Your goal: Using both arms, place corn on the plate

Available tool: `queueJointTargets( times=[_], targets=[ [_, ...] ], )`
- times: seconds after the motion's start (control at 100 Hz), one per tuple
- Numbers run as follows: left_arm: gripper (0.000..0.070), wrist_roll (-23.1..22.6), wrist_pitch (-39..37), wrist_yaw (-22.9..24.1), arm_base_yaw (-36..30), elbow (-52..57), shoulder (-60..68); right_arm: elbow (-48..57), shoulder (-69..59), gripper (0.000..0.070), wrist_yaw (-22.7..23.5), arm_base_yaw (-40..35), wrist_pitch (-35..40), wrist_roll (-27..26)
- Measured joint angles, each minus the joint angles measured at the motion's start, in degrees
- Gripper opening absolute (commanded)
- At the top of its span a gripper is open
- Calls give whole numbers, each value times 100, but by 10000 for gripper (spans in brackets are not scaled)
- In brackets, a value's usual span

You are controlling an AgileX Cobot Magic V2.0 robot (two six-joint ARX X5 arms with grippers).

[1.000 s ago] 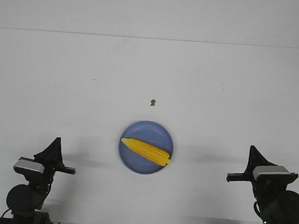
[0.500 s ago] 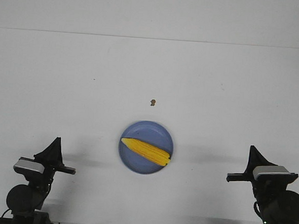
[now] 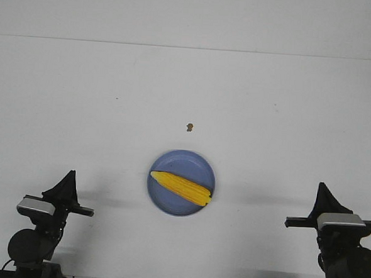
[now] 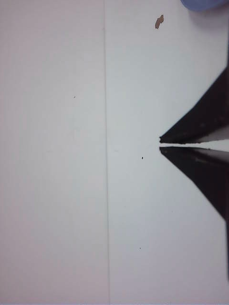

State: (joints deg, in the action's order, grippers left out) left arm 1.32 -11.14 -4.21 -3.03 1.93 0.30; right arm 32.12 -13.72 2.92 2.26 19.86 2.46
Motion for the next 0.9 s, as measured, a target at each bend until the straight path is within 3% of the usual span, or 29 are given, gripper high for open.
queueJointTargets(
  times=[0.27, 0.9],
  targets=[
    [13, 0, 0, 0, 0, 0, 0, -1220, 885, 0, -317, 0, -1316, 31],
    [13, 0, -2, 0, 0, 0, 0, -3130, 1360, 0, -264, 0, -2782, -332]
  ],
)
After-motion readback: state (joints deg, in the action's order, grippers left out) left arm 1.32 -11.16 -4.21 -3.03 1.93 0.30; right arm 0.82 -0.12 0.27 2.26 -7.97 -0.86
